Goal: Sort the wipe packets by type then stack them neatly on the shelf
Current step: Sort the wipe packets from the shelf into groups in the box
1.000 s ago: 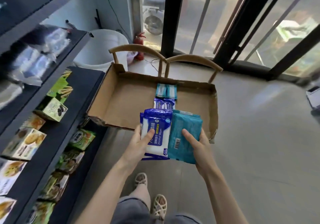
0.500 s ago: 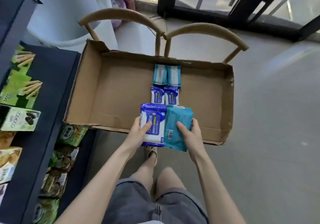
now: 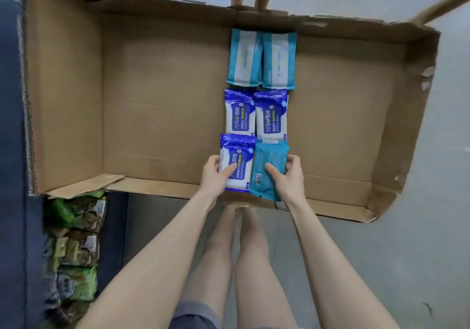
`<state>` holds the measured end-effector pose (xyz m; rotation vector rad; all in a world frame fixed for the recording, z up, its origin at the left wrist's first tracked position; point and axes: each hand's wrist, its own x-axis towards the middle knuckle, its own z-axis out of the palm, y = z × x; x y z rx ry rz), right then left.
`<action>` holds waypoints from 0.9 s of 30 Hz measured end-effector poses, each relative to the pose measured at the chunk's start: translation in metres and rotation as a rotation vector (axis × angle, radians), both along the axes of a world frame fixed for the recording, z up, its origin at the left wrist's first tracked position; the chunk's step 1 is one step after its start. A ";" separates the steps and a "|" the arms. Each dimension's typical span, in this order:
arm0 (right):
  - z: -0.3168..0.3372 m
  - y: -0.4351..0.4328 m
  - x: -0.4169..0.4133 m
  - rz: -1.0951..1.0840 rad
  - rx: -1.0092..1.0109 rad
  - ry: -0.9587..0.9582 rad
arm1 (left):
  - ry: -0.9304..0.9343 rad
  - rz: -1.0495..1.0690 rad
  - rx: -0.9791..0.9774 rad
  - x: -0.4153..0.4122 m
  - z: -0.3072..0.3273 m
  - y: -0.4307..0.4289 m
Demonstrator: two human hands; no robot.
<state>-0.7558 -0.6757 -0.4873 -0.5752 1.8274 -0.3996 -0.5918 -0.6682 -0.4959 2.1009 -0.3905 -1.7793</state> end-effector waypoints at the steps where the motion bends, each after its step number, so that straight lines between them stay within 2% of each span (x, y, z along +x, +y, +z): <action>1: -0.011 -0.001 -0.001 0.001 0.011 0.000 | 0.000 0.002 0.017 -0.001 -0.011 0.000; 4: -0.043 0.000 -0.004 0.061 0.037 0.038 | -0.084 -0.056 -0.010 -0.004 -0.038 0.003; 8: -0.071 0.008 -0.008 0.241 0.029 0.239 | -0.283 -0.237 -0.071 -0.007 -0.061 0.013; 12: -0.076 0.013 -0.006 0.331 -0.029 0.364 | -0.418 -0.270 -0.106 -0.012 -0.071 0.022; 16: -0.073 0.011 -0.005 0.408 -0.044 0.418 | -0.465 -0.305 -0.119 -0.013 -0.070 0.023; 23: -0.048 0.001 -0.007 0.663 0.039 0.497 | -0.441 -0.565 -0.054 -0.003 -0.049 0.012; 27: -0.005 0.000 -0.003 0.830 -0.081 0.513 | -0.444 -0.691 -0.111 0.005 -0.008 0.010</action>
